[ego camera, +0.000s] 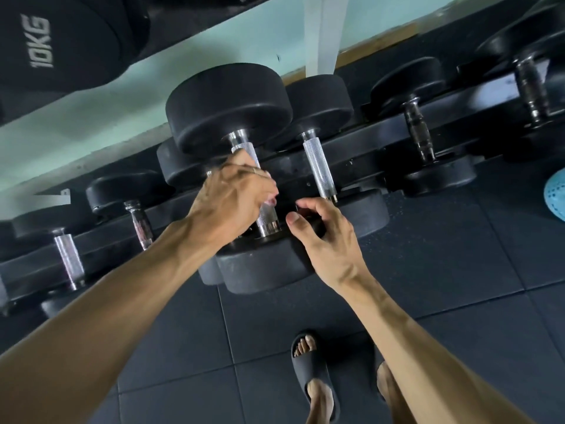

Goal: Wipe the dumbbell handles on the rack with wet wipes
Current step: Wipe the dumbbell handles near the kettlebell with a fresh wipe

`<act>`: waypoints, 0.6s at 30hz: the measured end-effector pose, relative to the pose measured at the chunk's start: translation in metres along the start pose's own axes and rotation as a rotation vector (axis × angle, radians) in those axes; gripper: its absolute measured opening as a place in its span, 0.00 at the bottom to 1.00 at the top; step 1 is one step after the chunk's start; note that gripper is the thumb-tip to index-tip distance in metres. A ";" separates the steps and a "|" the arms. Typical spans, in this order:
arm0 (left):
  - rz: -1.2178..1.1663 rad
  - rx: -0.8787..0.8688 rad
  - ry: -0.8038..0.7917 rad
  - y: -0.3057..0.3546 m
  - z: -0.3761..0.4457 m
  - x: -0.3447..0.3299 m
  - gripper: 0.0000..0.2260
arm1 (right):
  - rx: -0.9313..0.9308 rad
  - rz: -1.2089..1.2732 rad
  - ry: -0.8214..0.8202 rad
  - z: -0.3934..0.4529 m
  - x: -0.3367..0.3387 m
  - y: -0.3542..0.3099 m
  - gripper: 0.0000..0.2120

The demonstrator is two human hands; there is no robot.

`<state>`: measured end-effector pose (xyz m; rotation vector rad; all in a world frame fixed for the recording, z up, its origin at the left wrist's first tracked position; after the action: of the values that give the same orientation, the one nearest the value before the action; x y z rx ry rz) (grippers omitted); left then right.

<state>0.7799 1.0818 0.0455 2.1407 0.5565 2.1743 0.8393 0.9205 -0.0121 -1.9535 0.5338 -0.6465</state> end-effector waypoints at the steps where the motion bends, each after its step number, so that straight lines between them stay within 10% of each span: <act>1: 0.001 -0.015 -0.037 -0.001 0.005 0.002 0.05 | -0.003 0.002 0.002 0.000 0.000 0.000 0.35; 18: 0.151 -0.063 -0.250 -0.007 0.035 0.008 0.05 | 0.003 0.142 0.079 -0.013 -0.006 0.017 0.35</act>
<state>0.8120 1.0985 0.0509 2.4408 0.3144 1.9171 0.8248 0.9077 -0.0237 -1.8735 0.7132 -0.6358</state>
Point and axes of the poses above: each hand's wrist, its own z-axis towards the middle knuckle, its own x-axis out of the back of the hand, y = z × x, the point moved 2 cm from there along z, towards the middle knuckle, and after that the axes turned 1 degree about -x, right-handed, at the moved point
